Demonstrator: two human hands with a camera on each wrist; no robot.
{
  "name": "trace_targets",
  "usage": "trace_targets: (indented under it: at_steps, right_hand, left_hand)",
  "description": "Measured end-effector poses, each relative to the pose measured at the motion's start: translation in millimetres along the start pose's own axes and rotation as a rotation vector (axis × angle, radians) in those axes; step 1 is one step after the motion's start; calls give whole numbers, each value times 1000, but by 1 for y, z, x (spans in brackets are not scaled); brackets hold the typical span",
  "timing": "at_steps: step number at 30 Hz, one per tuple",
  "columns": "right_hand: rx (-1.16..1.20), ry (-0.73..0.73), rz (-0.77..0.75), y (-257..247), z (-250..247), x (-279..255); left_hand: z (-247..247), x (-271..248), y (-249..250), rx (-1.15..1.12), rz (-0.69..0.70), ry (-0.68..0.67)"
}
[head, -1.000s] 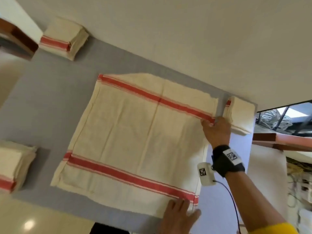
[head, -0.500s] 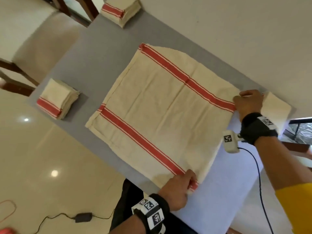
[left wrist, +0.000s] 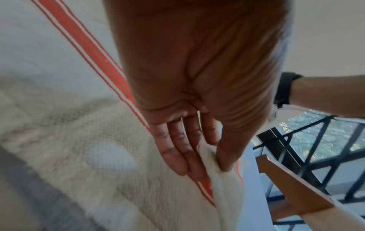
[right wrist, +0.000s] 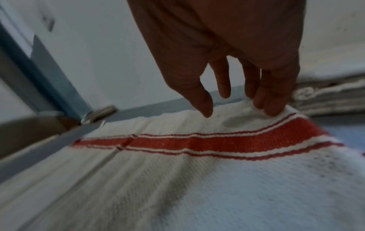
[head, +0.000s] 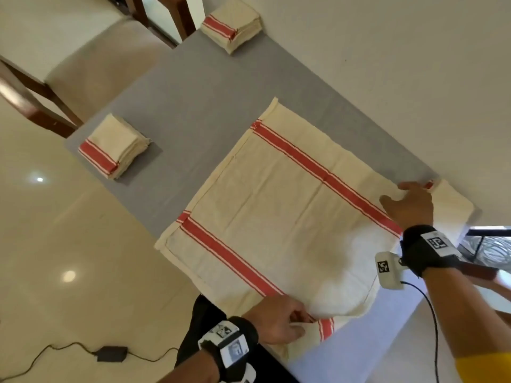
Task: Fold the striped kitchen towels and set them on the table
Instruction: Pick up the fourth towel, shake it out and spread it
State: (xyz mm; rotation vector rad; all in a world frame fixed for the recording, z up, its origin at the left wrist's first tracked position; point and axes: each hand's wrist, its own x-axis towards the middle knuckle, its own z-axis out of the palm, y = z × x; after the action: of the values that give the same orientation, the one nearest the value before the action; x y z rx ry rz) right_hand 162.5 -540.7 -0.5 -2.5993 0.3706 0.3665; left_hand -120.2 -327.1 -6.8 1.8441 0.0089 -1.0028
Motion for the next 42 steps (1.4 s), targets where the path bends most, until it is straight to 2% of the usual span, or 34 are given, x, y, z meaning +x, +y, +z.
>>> trace_targets:
  at_steps: [2,5,6,7,10,12,15,18,20,22,26,30,32,34,36,38,42]
  right_hand:
    - [-40,0,-105,-3,4,-3]
    - [-14,19,-242,-6,-15,-15]
    - [-27,-64,-273,-7,-27,-22]
    - [-58,-224,-320,-10,-36,-33]
    - [-196,-800,-568,-17,-43,-96]
    - [-371,-962,-786,-3,-25,-135]
    - [-700,-920,-1030,24,6,-156]
    - [-861,-673,-1189,41,12,-130]
    - [-921,-492,-1177,47,3,-97]
    - [-981,-398,-1137,45,-11,-63]
    - [-1060,-334,-1005,33,-39,-13]
    - [-1050,-289,-864,1,-56,11]
    - [-930,-228,-815,-21,-58,18]
    - [-707,-218,-797,-43,-58,25]
    - [-513,-257,-831,-69,-53,34]
    - [-422,-318,-811,-99,-45,44]
    - [-147,-449,-643,-162,-15,73]
  left_hand:
    - [-7,-8,-11,-33,9,73]
    - [-12,-16,-26,-98,19,164]
    - [-10,-16,-26,-134,25,184]
    - [-9,-17,-26,-165,24,197]
    - [-5,-19,-19,-234,69,210]
    - [-5,-22,-14,-263,98,209]
    - [-9,-30,-9,-274,118,214]
    - [-21,-37,-13,-281,123,258]
    - [-29,-42,-20,-298,106,284]
    - [-35,-48,-29,-321,82,310]
    - [-46,-63,-41,-370,58,382]
    - [-54,-77,-55,-392,50,467]
    - [-59,-85,-63,-411,27,518]
    - [-62,-95,-72,-436,1,572]
    - [-65,-105,-81,-432,-44,648]
    - [-70,-116,-90,-416,-99,748]
    - [-87,-135,-112,-481,-219,947]
